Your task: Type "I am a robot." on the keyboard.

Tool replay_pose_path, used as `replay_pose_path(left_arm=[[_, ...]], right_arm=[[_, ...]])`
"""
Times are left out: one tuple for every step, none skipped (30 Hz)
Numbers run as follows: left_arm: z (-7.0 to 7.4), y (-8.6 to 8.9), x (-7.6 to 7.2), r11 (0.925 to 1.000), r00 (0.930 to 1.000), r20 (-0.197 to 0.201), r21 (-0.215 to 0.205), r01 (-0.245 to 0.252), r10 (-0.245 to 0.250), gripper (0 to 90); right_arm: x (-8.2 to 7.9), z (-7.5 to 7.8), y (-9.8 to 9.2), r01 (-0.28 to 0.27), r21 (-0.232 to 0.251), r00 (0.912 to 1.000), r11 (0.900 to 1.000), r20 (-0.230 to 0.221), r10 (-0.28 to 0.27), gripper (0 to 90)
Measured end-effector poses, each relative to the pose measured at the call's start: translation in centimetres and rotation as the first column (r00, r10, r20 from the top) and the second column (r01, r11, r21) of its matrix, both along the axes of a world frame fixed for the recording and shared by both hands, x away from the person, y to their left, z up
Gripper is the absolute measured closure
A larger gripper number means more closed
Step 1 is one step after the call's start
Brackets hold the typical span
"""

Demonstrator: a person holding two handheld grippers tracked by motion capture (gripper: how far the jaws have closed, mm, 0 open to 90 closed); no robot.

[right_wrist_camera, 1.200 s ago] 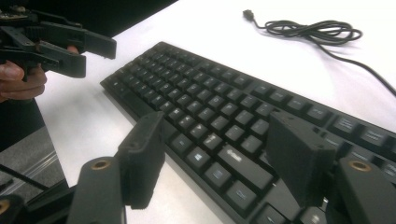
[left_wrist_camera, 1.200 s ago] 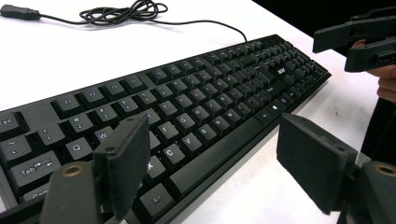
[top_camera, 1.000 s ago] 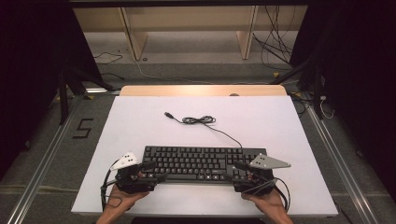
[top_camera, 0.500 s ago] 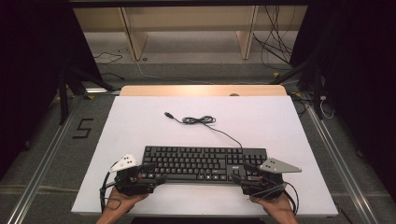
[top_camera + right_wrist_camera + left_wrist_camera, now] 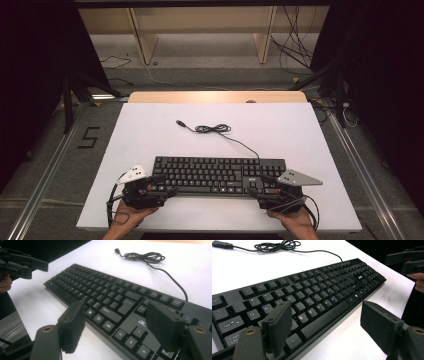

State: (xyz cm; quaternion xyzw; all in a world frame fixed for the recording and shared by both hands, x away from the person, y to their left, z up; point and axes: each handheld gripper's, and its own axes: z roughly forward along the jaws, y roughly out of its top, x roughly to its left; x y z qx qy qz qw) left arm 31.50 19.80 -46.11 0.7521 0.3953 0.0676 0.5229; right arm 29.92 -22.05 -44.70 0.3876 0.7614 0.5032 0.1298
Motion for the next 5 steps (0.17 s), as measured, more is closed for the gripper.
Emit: replay_pose_path(left_arm=[[0.00, 0.01, 0.00, 1.0000, 1.0000, -0.001, 0.000, 0.000, 0.000, 25.1], [0.01, 0.02, 0.00, 1.0000, 1.0000, -0.001, -0.001, -0.001, 0.001, 25.1], [0.00, 0.04, 0.01, 1.0000, 1.0000, -0.001, 0.000, -0.001, 0.001, 25.1], [0.00, 0.05, 0.02, 1.0000, 1.0000, -0.001, 0.001, -0.001, 0.001, 25.1], [-0.01, 0.05, 0.03, 1.0000, 1.0000, -0.001, 0.001, -0.002, 0.002, 25.1]], right_arm=[[0.00, -0.01, 0.02, 0.000, 0.000, 1.0000, 1.000, 0.000, 0.000, 32.6], [0.01, -0.01, 0.03, 0.000, 0.000, 1.0000, 1.000, 0.000, 0.000, 32.5], [0.01, -0.01, 0.04, 0.000, 0.000, 1.0000, 1.000, -0.001, 0.000, 32.5], [0.02, -0.01, 0.04, 0.000, 0.000, 1.0000, 1.000, -0.001, 0.000, 32.5], [0.02, -0.01, 0.05, 0.000, 0.000, 1.0000, 1.000, -0.001, 0.000, 32.4]])
